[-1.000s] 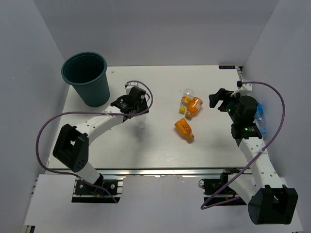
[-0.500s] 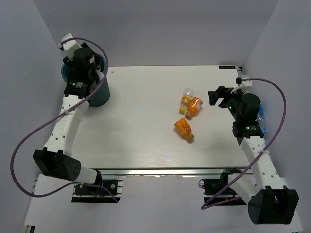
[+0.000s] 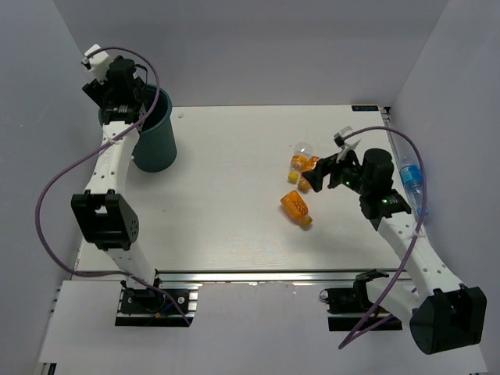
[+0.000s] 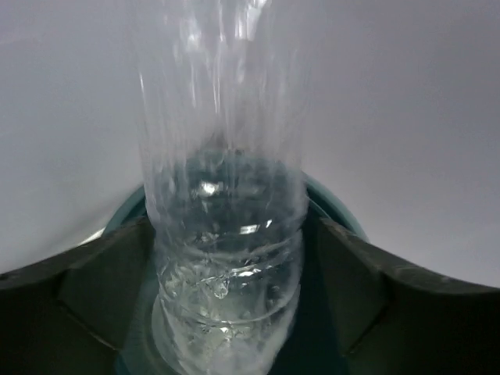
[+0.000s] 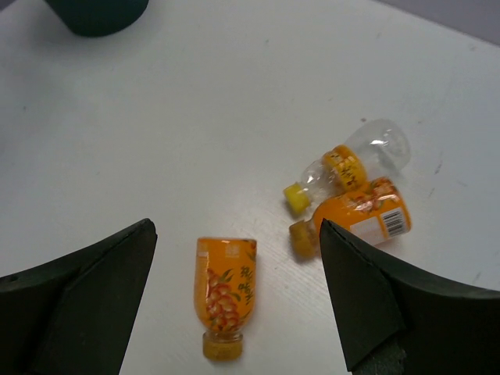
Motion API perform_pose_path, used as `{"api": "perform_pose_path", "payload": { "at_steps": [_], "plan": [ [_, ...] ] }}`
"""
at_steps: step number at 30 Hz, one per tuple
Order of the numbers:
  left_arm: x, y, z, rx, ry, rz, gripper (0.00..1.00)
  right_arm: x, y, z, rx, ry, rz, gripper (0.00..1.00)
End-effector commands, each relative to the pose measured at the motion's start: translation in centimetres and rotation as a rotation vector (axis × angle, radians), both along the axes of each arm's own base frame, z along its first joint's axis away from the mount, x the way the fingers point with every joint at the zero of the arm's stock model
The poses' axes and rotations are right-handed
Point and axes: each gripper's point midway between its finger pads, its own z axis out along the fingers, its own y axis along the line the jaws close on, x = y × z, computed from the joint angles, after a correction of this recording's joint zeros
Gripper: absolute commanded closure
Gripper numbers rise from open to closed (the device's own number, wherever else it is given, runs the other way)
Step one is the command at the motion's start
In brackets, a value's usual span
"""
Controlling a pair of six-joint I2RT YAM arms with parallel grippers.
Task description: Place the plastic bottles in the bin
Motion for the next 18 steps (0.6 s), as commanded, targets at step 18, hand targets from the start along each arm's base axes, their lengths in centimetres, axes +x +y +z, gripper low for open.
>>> {"api": "perform_pose_path", "payload": {
  "at_steps": [18],
  "plan": [
    [-1.7,-12.1,6.4,-0.17,-0.184,-0.575,0.02,-4.6,1.9,-14.6,-0.061,0.512,-0.131,0.11]
  ]
}}
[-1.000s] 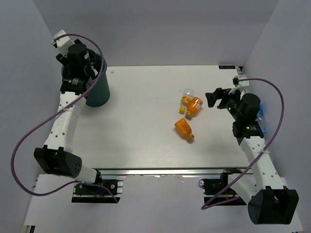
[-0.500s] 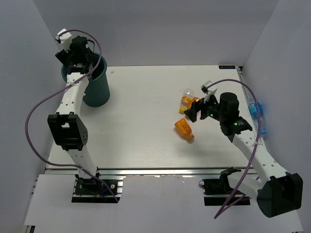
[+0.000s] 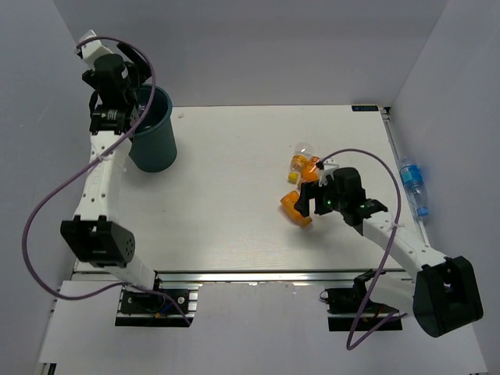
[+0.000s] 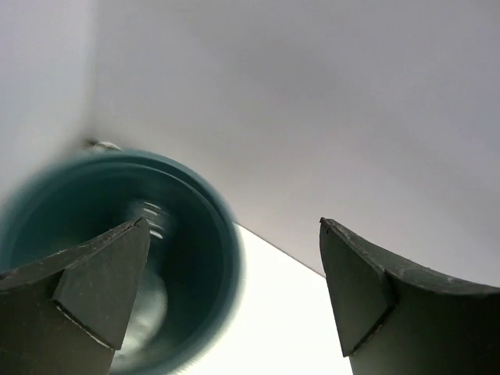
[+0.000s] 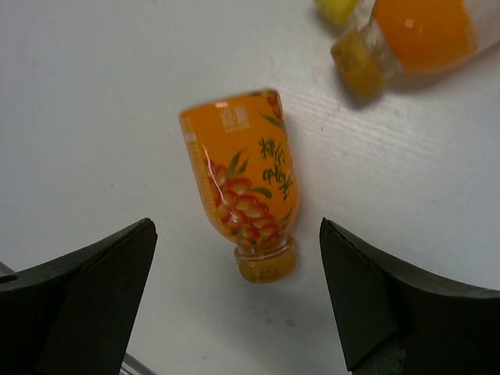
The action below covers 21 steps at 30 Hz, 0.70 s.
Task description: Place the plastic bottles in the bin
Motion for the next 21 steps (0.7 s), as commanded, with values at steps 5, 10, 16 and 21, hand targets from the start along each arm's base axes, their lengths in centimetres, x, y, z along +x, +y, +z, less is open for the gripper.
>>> {"api": "perform_pose_path", "payload": {
  "at_steps": [5,10,16,21],
  "plan": [
    [-5.2,-15.0,-2.3,-0.018,-0.022,-0.493,0.02,-0.1,-0.4,-5.1,-0.071,0.102,-0.053,0.11],
    [-8.3,-19.9,-9.8,-0.137,0.044,-0.725,0.02,-0.9,1.7,-7.2,-0.056,0.198,0.048,0.22],
    [-10.8,-23.1,-15.3,-0.252,0.116,-0.857,0.02,-0.4,2.2,-7.6,-0.062,0.203,0.037,0.57],
    [-12.6,-26.3,-19.5,-0.318,0.238,-0.946,0.02,-0.2,4.2,-4.6,-0.011,0.135,0.155,0.71]
  ]
}}
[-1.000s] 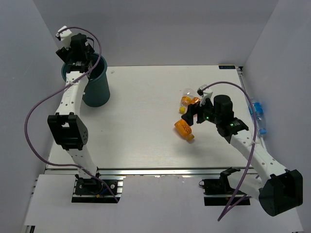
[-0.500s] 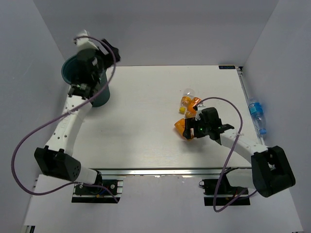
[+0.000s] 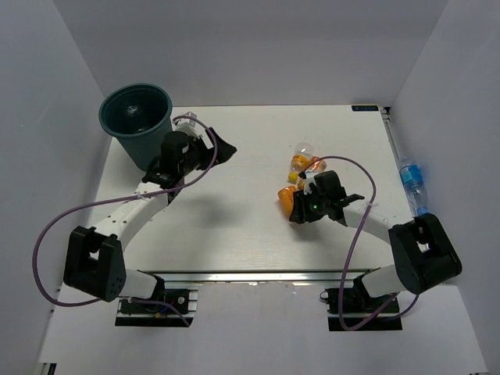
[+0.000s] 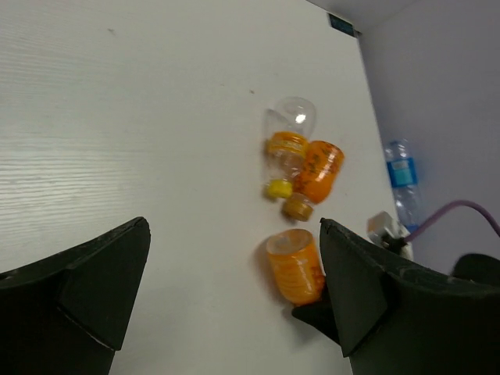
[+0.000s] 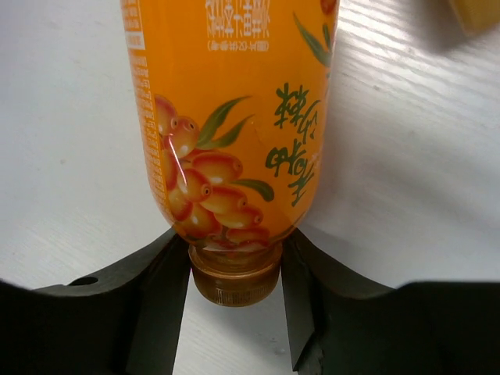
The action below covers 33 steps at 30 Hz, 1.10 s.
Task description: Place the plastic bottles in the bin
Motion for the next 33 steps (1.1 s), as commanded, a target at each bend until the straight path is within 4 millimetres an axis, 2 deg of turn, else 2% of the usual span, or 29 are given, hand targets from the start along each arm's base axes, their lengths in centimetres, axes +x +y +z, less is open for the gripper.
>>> {"api": "perform_pose_path", "payload": {
  "at_steps": [1,2,3,4,5,7,11,12,17,18,19,22,24,28,29,31,32,33],
  "plan": [
    [-1.6,-4.0,0.4,-0.113,0.003,-0.149,0.02,1.1,3.3,4.9,0.131,-0.11,0.141,0.72],
    [-2.3,-5.0,-0.4,-0.132,0.025,-0.186,0.02,1.5,4.1,6.1,0.166,-0.137,0.163,0.73],
    [-2.4,-6.0,-0.1,-0.169,0.019,-0.214,0.02,1.3,4.7,6.7,0.194,-0.141,0.189,0.74],
    [-2.5,-6.8,-0.8,-0.177,0.038,-0.241,0.02,1.4,5.5,7.7,0.235,-0.16,0.217,0.75],
    [-3.1,-8.1,-0.4,-0.188,0.034,-0.29,0.02,2.2,6.3,9.1,0.268,-0.196,0.22,0.75],
    [-3.2,-9.3,-1.0,-0.163,0.051,-0.317,0.02,3.0,7.2,10.2,0.303,-0.218,0.233,0.76],
    [-2.6,-10.7,-0.2,-0.152,0.025,-0.33,0.02,5.2,9.7,13.5,0.39,-0.297,0.269,0.76],
    [-2.6,-11.0,0.2,-0.162,0.017,-0.337,0.02,6.1,10.7,14.9,0.417,-0.326,0.287,0.76],
    [-2.6,-12.5,1.1,-0.232,0.001,-0.36,0.02,8.0,12.6,17.4,0.445,-0.366,0.341,0.75],
    [-2.7,-12.7,1.1,-0.246,0.004,-0.364,0.02,8.1,13.0,17.4,0.457,-0.359,0.358,0.75],
    [-2.7,-12.7,0.9,-0.258,0.004,-0.361,0.02,7.6,13.7,18.3,0.493,-0.36,0.403,0.75],
    [-2.2,-12.7,0.8,-0.28,0.006,-0.335,0.02,6.1,14.7,18.6,0.547,-0.337,0.474,0.74],
    [-1.5,-12.2,0.3,-0.264,0.015,-0.288,0.02,5.5,14.8,19.6,0.574,-0.369,0.5,0.74],
    [-0.4,-11.1,0.2,-0.227,0.004,-0.195,0.02,4.7,14.4,19.9,0.573,-0.394,0.515,0.72],
    [-0.2,-11.0,0.3,-0.218,-0.002,-0.19,0.1,4.4,14.3,19.7,0.572,-0.387,0.515,0.71],
    [-0.2,-11.1,0.6,-0.215,-0.008,-0.199,0.35,4.2,14.0,19.8,0.569,-0.39,0.501,0.69],
    [-0.3,-11.2,0.8,-0.208,-0.019,-0.212,0.55,4.1,13.9,19.5,0.563,-0.385,0.493,0.56],
    [-0.4,-11.4,1.2,-0.209,-0.025,-0.224,0.61,4.3,13.7,19.5,0.553,-0.389,0.477,0.47]
  ]
}}
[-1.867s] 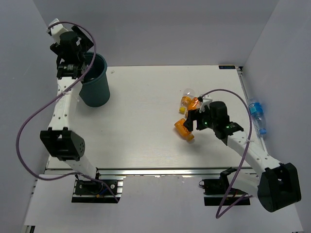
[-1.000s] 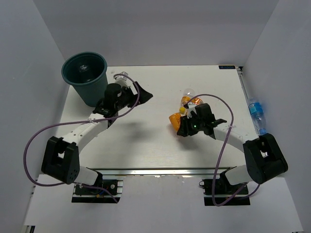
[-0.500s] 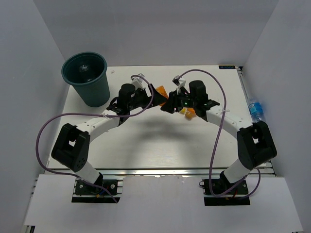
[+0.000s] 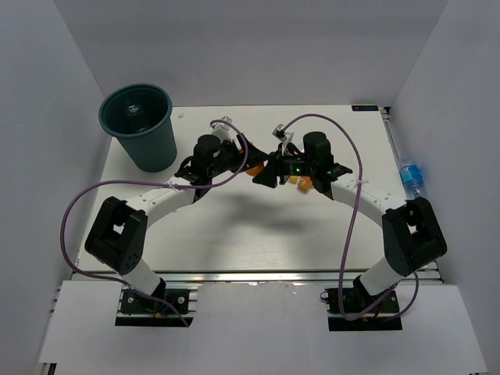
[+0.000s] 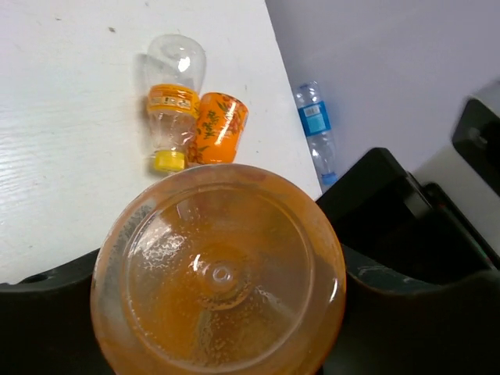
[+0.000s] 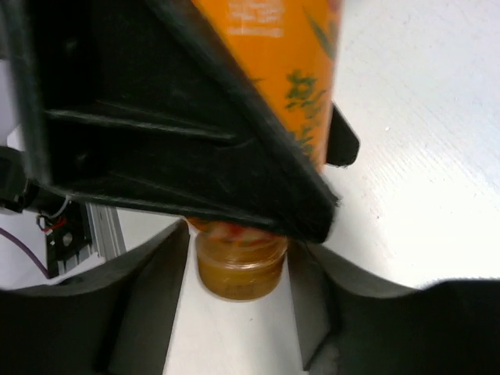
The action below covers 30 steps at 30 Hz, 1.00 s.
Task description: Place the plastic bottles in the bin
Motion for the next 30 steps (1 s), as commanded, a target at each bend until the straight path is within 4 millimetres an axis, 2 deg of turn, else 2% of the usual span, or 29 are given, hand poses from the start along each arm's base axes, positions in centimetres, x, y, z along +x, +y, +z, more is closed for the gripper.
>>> {"api": "perform_pose_path", "payload": {
  "at_steps": [1,2,4,6,7,8,9,10,11,12,13,14,15,16,17,18,19,20,21,22,23,24,25,26,27,28,29,30],
  "plan": [
    [1.0,0.5,2.5,0.002,-0.063,0.029,0.64,-0.9,-0.1,3.0,0.051,-0.088,0.02,0.4],
    [1.0,0.5,2.8,0.007,-0.075,0.025,0.68,-0.7,-0.3,3.0,0.046,-0.094,0.006,0.27],
    [1.3,0.8,3.6,0.02,-0.09,0.04,0.72,-0.2,-0.9,3.2,0.035,-0.111,-0.051,0.11],
    [2.3,1.6,4.3,0.064,-0.113,0.087,0.72,0.6,-1.8,3.9,0.016,-0.152,-0.126,0.11],
    [3.2,2.5,5.2,0.084,-0.099,0.123,0.74,1.1,-2.5,3.8,-0.009,-0.158,-0.166,0.11],
    [4.2,3.4,5.5,0.103,-0.096,0.15,0.75,1.4,-3.4,4.8,-0.017,-0.193,-0.212,0.1],
    [5.6,5.3,6.1,0.107,-0.096,0.189,0.76,2.8,-5.0,4.6,-0.059,-0.217,-0.327,0.11],
    [6.7,6.4,8.1,0.096,-0.122,0.215,0.76,3.5,-6.4,4.6,-0.084,-0.227,-0.396,0.11],
    [7.5,7.8,8.4,0.105,-0.118,0.246,0.77,3.9,-7.5,4.8,-0.095,-0.246,-0.448,0.11],
    [9.1,11.1,9.4,0.105,-0.136,0.327,0.77,4.5,-9.6,6.0,-0.1,-0.278,-0.568,0.11],
    [10.0,12.9,11.3,0.098,-0.175,0.376,0.76,4.8,-11.3,4.9,-0.124,-0.265,-0.65,0.11],
    [10.7,14.9,11.8,0.116,-0.173,0.425,0.75,4.9,-12.7,5.9,-0.107,-0.29,-0.731,0.11],
    [12.0,18.5,12.8,0.136,-0.182,0.526,0.75,5.7,-15.1,5.8,-0.131,-0.296,-0.869,0.11],
    [12.4,20.3,15.0,0.182,-0.221,0.571,0.74,5.6,-16.5,4.9,-0.142,-0.272,-0.932,0.11],
    [12.8,22.1,15.8,0.217,-0.229,0.635,0.73,5.6,-17.5,5.1,-0.144,-0.275,-0.973,0.11],
    [13.3,24.6,16.5,0.26,-0.235,0.735,0.7,5.9,-18.8,4.8,-0.159,-0.263,-1.026,0.11],
    [13.6,27.4,16.7,0.312,-0.228,0.861,0.66,5.9,-19.4,4.5,-0.153,-0.235,-1.052,0.11],
    [13.9,28.8,18.1,0.338,-0.255,0.909,0.54,5.9,-20.0,3.7,-0.173,-0.197,-1.069,0.11],
    [14.0,31.0,18.5,0.356,-0.252,0.974,0.52,5.9,-20.2,3.3,-0.173,-0.167,-1.067,0.11],
    [14.6,32.8,17.2,0.406,-0.21,1.037,0.52,6.3,-21.3,2.8,-0.177,-0.133,-1.097,0.11],
    [14.8,34.1,18.4,0.428,-0.223,1.084,0.52,6.6,-21.6,2.4,-0.163,-0.082,-1.115,0.11],
    [15.0,35.9,18.0,0.456,-0.2,1.138,0.52,6.6,-22.2,1.7,-0.175,-0.043,-1.112,0.11],
    [15.5,37.4,16.0,0.523,-0.146,1.181,0.52,6.8,-22.4,1.2,-0.189,-0.027,-1.111,0.11],
    [15.8,38.1,15.5,0.545,-0.125,1.2,0.44,7.0,-22.6,1.0,-0.194,-0.019,-1.121,0.11],
    [16.0,39.2,16.2,0.55,-0.127,1.234,0.34,7.1,-23.2,0.7,-0.209,-0.007,-1.148,0.11],
    [16.4,40.7,14.6,0.598,-0.085,1.251,0.2,7.2,-23.4,0.2,-0.218,0.009,-1.16,0.11],
    [16.6,41.0,14.5,0.618,-0.078,1.26,0.07,7.3,-23.6,0.0,-0.209,0.03,-1.177,0.11],
    [16.6,41.3,15.3,0.623,-0.087,1.274,0.02,7.5,-23.8,0.1,-0.204,0.037,-1.182,0.11]
  ]
}}
